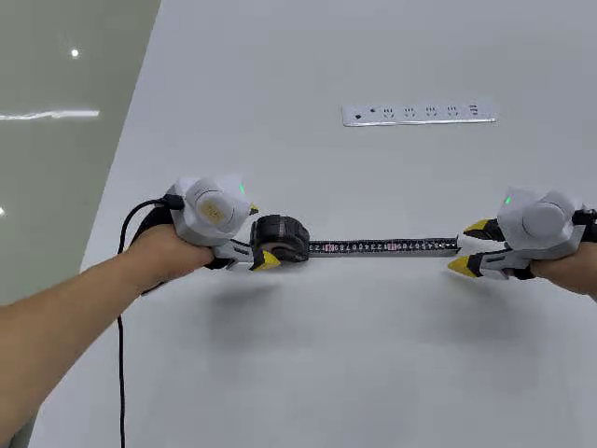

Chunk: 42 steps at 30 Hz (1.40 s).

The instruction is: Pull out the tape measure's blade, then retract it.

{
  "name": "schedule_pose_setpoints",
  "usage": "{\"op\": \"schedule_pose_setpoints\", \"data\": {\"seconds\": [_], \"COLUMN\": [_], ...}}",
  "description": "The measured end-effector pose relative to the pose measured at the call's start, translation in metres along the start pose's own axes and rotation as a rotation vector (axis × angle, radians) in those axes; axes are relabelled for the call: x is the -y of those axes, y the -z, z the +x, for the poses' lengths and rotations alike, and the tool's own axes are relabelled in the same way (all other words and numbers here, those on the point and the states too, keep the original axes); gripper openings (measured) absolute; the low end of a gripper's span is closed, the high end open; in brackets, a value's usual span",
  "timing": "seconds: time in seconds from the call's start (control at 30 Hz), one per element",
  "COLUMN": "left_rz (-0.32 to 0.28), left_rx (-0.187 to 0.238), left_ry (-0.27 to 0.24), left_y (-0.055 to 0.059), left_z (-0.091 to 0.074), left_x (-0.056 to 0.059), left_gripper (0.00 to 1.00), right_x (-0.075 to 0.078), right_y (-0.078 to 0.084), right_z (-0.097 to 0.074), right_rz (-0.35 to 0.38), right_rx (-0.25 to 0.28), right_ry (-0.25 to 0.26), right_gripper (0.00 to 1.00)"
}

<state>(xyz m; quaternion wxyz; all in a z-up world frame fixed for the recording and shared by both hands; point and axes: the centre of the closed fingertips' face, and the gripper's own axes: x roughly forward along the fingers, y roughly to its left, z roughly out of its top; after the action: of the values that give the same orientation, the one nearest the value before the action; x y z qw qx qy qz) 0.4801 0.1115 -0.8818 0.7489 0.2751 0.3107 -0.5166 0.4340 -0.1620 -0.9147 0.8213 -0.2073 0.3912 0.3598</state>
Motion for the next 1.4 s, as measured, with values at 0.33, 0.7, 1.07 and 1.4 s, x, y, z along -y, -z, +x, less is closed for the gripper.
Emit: {"op": "schedule_pose_setpoints", "data": {"seconds": [0.33,0.7,1.07,1.4], "left_rz": [-0.104,-0.225,-0.316,-0.403], "left_rx": [0.054,0.087,0.101,0.119], "left_ry": [-0.066,-0.150,-0.205,-0.236], "left_y": [-0.001,0.002,0.006,0.006], "left_z": [-0.006,-0.015,-0.022,-0.028], "left_x": [0.003,0.000,0.011,0.028], "left_gripper": [0.62,0.67,0.70,0.75], "right_x": [-0.002,-0.009,-0.013,-0.023], "right_y": [-0.004,-0.012,-0.015,-0.015], "right_z": [-0.009,-0.016,-0.027,-0.040], "right_rz": [0.111,0.193,0.259,0.312], "right_rx": [0.051,0.089,0.114,0.134], "right_ry": [0.059,0.111,0.157,0.194], "right_gripper": [0.44,0.50,0.54,0.58]}}
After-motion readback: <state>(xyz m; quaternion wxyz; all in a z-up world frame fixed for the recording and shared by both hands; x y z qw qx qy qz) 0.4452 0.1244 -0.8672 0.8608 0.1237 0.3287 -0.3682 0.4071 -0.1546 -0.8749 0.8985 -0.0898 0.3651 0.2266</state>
